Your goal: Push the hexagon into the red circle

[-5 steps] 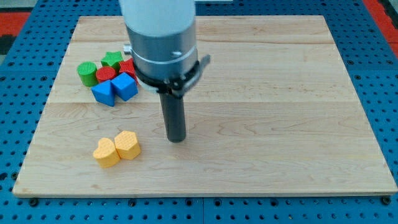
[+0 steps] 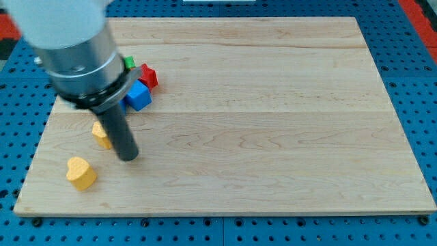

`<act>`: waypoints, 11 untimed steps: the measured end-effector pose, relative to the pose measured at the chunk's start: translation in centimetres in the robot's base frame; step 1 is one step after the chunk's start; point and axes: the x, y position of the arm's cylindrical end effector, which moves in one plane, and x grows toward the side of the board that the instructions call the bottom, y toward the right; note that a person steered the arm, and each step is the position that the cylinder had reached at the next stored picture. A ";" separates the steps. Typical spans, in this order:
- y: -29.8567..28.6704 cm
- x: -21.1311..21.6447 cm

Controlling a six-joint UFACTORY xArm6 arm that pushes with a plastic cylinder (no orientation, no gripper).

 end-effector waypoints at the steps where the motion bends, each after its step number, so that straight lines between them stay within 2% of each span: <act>1: -5.4 -2.4; 2: -8.6 -4.2; 3: -9.2 -1.7; 4: -12.5 -3.8; 5: -9.8 -7.0; 6: -9.5 -9.9; 7: -9.6 -4.9; 8: -13.8 -4.5; 9: -14.6 3.5; 10: -9.4 10.0; 11: -4.2 6.0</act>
